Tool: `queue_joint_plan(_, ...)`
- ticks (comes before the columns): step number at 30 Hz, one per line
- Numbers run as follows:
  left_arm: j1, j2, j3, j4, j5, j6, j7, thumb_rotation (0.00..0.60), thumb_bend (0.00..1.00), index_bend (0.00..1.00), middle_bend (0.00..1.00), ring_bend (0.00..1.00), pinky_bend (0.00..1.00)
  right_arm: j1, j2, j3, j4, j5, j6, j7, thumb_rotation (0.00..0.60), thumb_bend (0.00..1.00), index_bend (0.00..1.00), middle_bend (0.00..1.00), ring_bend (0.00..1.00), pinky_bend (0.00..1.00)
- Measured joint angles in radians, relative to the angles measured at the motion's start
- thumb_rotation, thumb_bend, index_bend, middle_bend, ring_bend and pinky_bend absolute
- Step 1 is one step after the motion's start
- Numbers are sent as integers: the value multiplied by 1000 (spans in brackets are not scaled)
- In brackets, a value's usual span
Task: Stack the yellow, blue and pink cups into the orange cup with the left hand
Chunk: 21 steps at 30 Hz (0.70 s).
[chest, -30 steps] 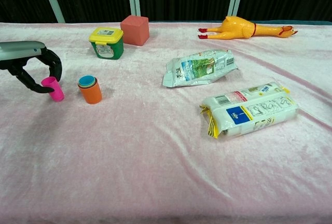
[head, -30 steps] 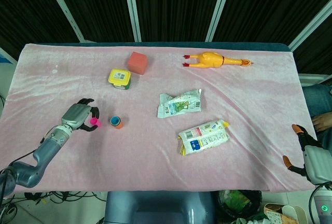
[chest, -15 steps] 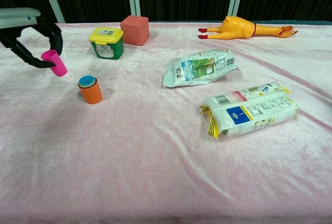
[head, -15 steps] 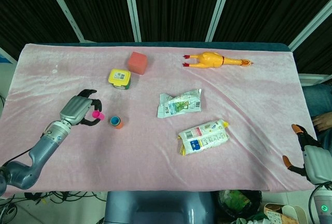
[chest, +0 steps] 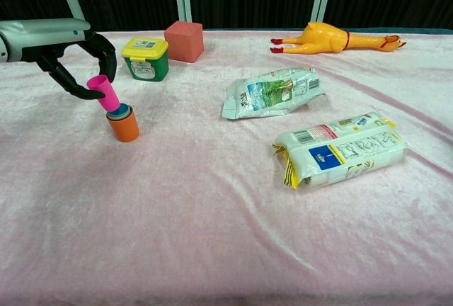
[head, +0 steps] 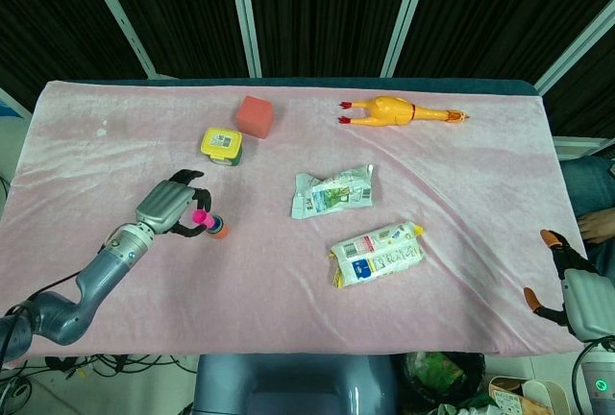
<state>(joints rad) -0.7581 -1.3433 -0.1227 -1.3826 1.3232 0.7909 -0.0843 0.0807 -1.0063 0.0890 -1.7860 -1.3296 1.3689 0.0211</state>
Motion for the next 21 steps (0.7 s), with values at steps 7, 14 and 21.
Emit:
queue_joint_plan(7,-8,-11,7,15,-8,-20,5,600,108,216,264,0,85,0,1,0,-1,1,-1,0,600,269,33,62,161,214)
queue_joint_plan(14,-17,1,16,4,-16,-47,11,600,86,167,220,0,91,0,1,0,-2,2,-2,0,600,269,37,63,161,214)
queue_joint_plan(21,-11,21,16,-18,-17,-23,29,600,86,162,220,0,90,0,2,-1,-3,2,-2,0,600,269,37,63,161,214)
